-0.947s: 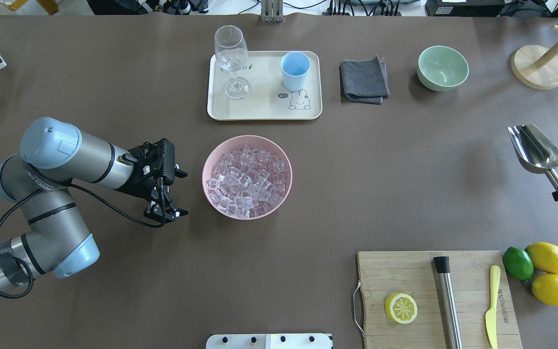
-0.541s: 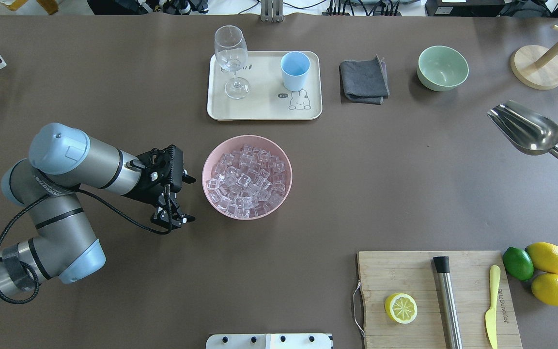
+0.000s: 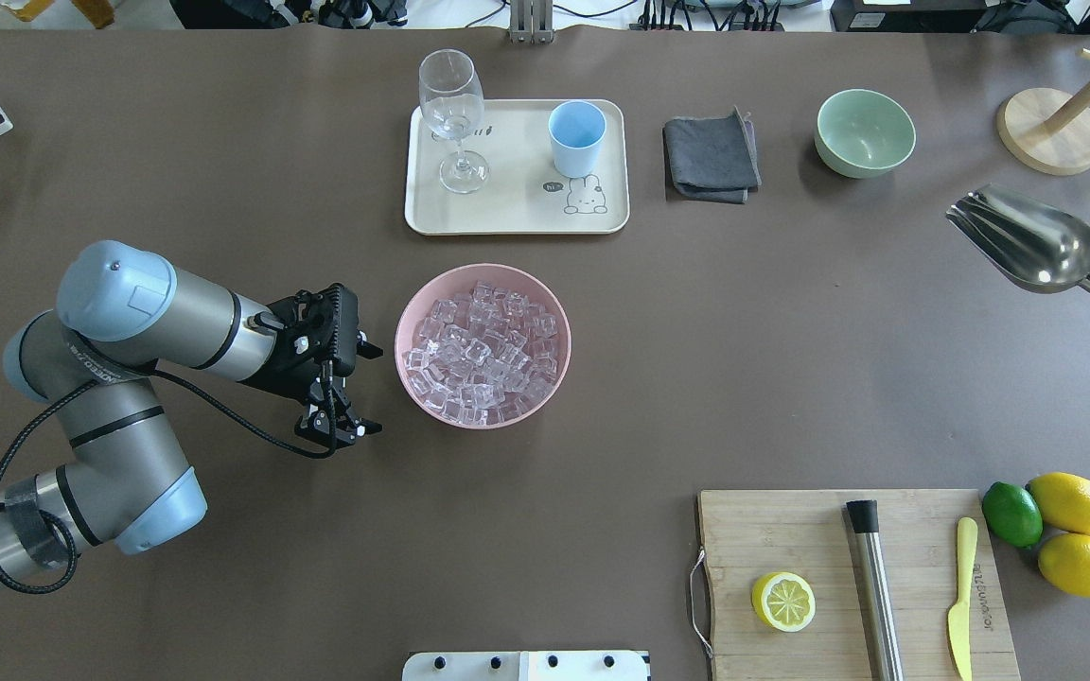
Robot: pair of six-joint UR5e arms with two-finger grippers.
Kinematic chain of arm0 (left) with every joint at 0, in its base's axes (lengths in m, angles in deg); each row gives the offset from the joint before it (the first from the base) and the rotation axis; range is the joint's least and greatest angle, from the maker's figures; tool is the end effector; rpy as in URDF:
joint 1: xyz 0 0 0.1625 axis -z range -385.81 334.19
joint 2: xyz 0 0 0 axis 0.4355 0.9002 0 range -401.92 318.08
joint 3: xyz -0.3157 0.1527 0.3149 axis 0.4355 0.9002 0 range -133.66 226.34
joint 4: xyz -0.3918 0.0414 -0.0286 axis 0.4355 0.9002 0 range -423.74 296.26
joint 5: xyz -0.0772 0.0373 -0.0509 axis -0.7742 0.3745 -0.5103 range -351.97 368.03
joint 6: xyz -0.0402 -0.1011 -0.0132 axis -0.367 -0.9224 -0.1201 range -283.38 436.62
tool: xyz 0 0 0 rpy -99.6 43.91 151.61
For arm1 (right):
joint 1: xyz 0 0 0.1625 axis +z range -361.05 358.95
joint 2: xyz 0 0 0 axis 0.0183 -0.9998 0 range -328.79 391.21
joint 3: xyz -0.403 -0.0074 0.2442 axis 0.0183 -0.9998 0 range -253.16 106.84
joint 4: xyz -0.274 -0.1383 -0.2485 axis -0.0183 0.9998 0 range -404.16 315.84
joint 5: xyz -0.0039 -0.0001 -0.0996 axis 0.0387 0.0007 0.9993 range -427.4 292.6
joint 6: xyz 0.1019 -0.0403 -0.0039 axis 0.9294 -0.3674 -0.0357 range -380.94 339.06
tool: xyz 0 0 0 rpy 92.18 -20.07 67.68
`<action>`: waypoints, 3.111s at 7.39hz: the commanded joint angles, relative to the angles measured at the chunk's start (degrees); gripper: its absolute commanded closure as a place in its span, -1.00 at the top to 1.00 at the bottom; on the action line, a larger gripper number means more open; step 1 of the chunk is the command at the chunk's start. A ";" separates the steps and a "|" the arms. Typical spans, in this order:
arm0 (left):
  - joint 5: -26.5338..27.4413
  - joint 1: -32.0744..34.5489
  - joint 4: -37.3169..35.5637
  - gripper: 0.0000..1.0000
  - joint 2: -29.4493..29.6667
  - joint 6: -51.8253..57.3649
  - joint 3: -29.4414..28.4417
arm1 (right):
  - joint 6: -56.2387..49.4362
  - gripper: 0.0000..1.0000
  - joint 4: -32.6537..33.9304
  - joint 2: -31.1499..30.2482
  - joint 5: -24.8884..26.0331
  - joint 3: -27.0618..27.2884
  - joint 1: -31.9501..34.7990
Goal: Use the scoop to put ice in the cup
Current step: 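Grasp the metal ice scoop handle with the right gripper and lift it, then carry the scoop with the right gripper over the pink ice bowl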
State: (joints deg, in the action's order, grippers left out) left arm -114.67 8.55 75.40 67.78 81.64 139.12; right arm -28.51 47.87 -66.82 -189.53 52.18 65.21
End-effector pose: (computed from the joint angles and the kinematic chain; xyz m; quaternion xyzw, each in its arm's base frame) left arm 0.4711 -0.4120 0.3985 0.4099 0.4464 0.5351 0.5885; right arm -0.0901 -0.3911 0.5001 0.1701 -0.2969 -0.3114 0.8865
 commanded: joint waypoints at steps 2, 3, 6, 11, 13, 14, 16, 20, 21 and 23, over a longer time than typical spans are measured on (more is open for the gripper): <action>0.09 0.00 0.00 0.97 0.08 -0.01 -0.15 | -8.83 -1.00 5.17 4.86 4.70 1.13 -2.01; 0.09 0.00 0.00 0.97 0.08 -0.02 -0.15 | -10.52 -1.00 5.44 5.38 4.97 1.40 -2.62; 0.09 0.00 0.00 0.97 0.08 -0.02 -0.32 | -18.68 -1.00 11.15 9.68 7.33 3.51 -4.12; 0.53 0.61 0.00 0.97 0.17 -0.02 -1.46 | -19.59 -1.00 22.39 25.84 10.60 -0.87 -13.96; 0.44 0.96 -0.09 0.97 0.95 -0.10 -1.81 | -18.98 -1.00 32.27 36.62 10.60 -2.55 -17.28; 0.44 0.97 -0.09 0.97 2.35 0.16 -2.86 | -19.06 -1.00 38.07 41.99 11.56 -4.20 -18.61; 0.53 0.97 -0.09 0.97 3.42 1.20 -4.01 | -19.85 -1.00 46.70 49.12 16.45 -6.49 -21.51; 0.44 1.93 0.00 0.97 3.24 2.27 -4.37 | -20.03 -1.00 52.72 57.59 22.37 -13.18 -28.89; 0.44 2.11 0.00 0.97 3.24 2.27 -4.45 | -20.03 -1.00 55.25 61.16 22.38 -15.71 -29.08; 0.44 2.02 0.53 0.97 3.16 2.27 -4.45 | -20.12 -1.00 59.58 64.71 24.64 -18.53 -31.00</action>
State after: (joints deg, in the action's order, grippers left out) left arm -114.22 10.55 75.57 71.02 83.92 134.69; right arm -48.57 104.54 -4.82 -167.01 36.33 35.99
